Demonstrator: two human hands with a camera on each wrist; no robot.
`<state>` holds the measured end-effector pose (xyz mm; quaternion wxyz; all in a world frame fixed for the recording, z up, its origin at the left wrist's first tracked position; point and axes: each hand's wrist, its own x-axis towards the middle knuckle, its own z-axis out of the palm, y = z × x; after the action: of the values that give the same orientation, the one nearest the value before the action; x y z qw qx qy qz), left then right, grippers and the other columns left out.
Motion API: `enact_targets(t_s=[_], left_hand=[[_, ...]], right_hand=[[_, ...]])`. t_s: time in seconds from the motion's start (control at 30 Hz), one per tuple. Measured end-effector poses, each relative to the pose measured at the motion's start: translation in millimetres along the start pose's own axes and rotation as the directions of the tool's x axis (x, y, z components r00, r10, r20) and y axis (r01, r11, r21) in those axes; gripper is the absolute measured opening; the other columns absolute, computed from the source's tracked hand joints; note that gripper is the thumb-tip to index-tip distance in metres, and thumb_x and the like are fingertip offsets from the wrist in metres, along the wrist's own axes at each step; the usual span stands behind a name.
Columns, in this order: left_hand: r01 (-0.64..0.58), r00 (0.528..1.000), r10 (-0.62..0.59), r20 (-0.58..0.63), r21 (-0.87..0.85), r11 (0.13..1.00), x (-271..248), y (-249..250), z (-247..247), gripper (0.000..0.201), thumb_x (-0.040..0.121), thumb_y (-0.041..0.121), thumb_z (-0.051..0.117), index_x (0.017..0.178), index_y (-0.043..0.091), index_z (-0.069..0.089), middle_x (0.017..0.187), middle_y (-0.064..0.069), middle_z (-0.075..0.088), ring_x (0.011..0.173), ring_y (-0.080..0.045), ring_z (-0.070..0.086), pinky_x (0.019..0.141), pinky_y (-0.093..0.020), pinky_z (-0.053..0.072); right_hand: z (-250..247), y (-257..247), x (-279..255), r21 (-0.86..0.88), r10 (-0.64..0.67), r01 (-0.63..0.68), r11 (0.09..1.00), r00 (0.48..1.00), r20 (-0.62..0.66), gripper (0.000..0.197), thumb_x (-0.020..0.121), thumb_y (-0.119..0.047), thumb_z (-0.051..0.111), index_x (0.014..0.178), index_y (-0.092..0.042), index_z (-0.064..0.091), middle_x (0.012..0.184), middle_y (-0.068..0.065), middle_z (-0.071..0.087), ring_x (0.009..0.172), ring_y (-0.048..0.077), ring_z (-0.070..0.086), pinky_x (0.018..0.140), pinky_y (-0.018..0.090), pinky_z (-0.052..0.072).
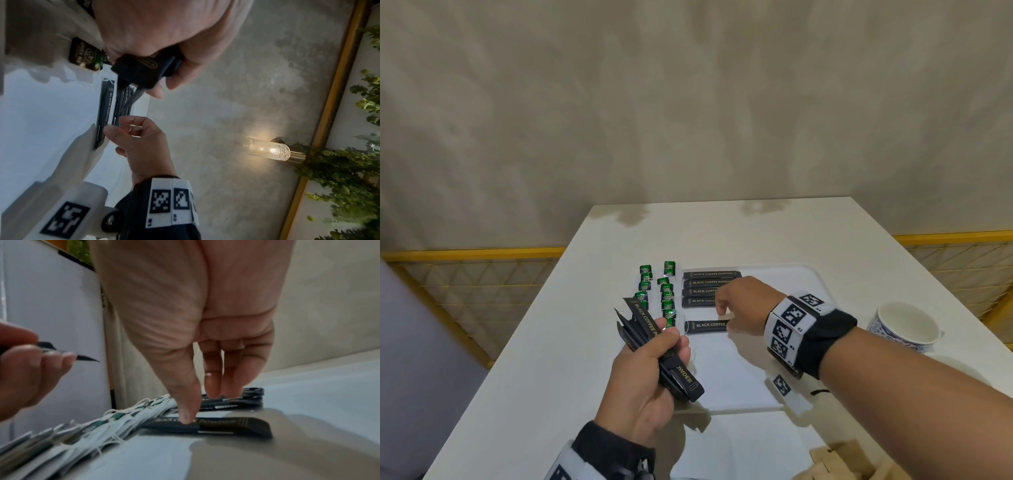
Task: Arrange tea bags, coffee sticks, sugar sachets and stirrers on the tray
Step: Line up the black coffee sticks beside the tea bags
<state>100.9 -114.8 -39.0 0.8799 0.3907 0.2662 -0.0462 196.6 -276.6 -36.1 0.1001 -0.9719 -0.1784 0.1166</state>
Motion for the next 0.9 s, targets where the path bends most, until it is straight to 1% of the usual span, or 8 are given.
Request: enact_targets(t_s=[0.13, 0.27, 0.33, 0.43, 0.63, 0.7, 0.8, 0.9], left_hand=[[0.005, 1.0, -0.005, 0.007, -0.005, 1.0, 0, 0, -1, 0.023, 0.086, -0.005, 0.06, 0.104, 0.008, 0.061, 0.074, -0.016, 0.062, 0.06, -0.02, 0.061, 0.045, -0.022, 0.053], [0.01, 1.0, -0.01, 0.022, -0.003, 1.0, -2, 0, -2, 0.021, 0.086, -0.005, 0.059, 0.101, 0.009, 0.061, 0.059, -0.012, 0.065, 0.05, -0.018, 0.062, 0.044, -0.023, 0.053], [0.008, 1.0, -0.008, 0.016, -0.006, 1.0, -2, 1, -3, 0.022, 0.086, -0.006, 0.059, 0.103, 0.008, 0.061, 0.065, -0.013, 0.065, 0.053, -0.018, 0.062, 0.045, -0.023, 0.054], [0.006, 1.0, -0.006, -0.001, -0.004, 1.0, -1, 2, -6, 0.024, 0.085, -0.006, 0.06, 0.105, 0.007, 0.062, 0.081, -0.017, 0.063, 0.062, -0.02, 0.061, 0.048, -0.023, 0.055], [0.043, 0.998, -0.042, 0.035, -0.023, 0.999, -2, 2, -5, 0.024, 0.087, -0.006, 0.058, 0.106, 0.007, 0.059, 0.075, -0.017, 0.059, 0.06, -0.022, 0.058, 0.047, -0.024, 0.055], [0.085, 0.995, -0.083, 0.061, -0.03, 0.996, -4, 3, -4, 0.022, 0.087, -0.004, 0.057, 0.105, 0.008, 0.059, 0.075, -0.017, 0.06, 0.062, -0.023, 0.058, 0.052, -0.027, 0.057], [0.118, 0.99, -0.115, 0.076, -0.036, 0.992, -6, 5, -3, 0.023, 0.086, -0.001, 0.055, 0.108, 0.005, 0.059, 0.079, -0.015, 0.06, 0.07, -0.026, 0.059, 0.066, -0.036, 0.057], [0.119, 0.992, -0.118, 0.053, -0.015, 0.993, -6, 5, -3, 0.022, 0.09, 0.003, 0.052, 0.11, 0.002, 0.06, 0.082, -0.015, 0.062, 0.076, -0.029, 0.063, 0.07, -0.041, 0.055]], right_hand=[[-2, -5, 7, -0.141, -0.017, 0.03, 0.99, 0.996, 0.088, 0.029, 0.087, -0.008, 0.062, 0.114, -0.018, 0.063, 0.119, 0.002, 0.061, 0.107, 0.021, 0.059, 0.076, 0.025, 0.044], [-1, -12, 16, -0.341, -0.021, 0.066, 0.938, 0.991, 0.133, 0.027, 0.091, -0.01, 0.056, 0.116, -0.011, 0.066, 0.12, 0.008, 0.064, 0.106, 0.023, 0.062, 0.089, 0.03, 0.053], [-2, -13, 20, -0.386, -0.03, 0.082, 0.919, 0.99, 0.14, 0.026, 0.093, -0.014, 0.055, 0.116, -0.012, 0.066, 0.12, 0.007, 0.064, 0.107, 0.022, 0.062, 0.09, 0.029, 0.052], [-3, -12, 24, -0.391, -0.018, 0.07, 0.918, 0.991, 0.136, 0.026, 0.094, -0.016, 0.056, 0.118, -0.013, 0.066, 0.122, 0.006, 0.063, 0.108, 0.022, 0.062, 0.091, 0.028, 0.051], [0, -9, 29, -0.344, 0.009, 0.029, 0.939, 0.994, 0.107, 0.024, 0.091, -0.015, 0.057, 0.113, -0.015, 0.068, 0.117, 0.004, 0.066, 0.105, 0.021, 0.062, 0.086, 0.029, 0.053], [0, -9, 29, -0.33, 0.006, 0.03, 0.944, 0.994, 0.108, 0.024, 0.092, -0.014, 0.057, 0.113, -0.015, 0.068, 0.116, 0.004, 0.066, 0.104, 0.021, 0.062, 0.085, 0.028, 0.052], [1, -7, 31, -0.322, -0.005, 0.034, 0.946, 0.996, 0.091, 0.024, 0.092, -0.013, 0.057, 0.112, -0.016, 0.068, 0.114, 0.003, 0.066, 0.103, 0.021, 0.062, 0.082, 0.027, 0.05], [0, -7, 30, -0.318, -0.001, 0.031, 0.948, 0.995, 0.096, 0.024, 0.092, -0.013, 0.055, 0.112, -0.015, 0.068, 0.114, 0.002, 0.066, 0.103, 0.021, 0.062, 0.081, 0.026, 0.05]])
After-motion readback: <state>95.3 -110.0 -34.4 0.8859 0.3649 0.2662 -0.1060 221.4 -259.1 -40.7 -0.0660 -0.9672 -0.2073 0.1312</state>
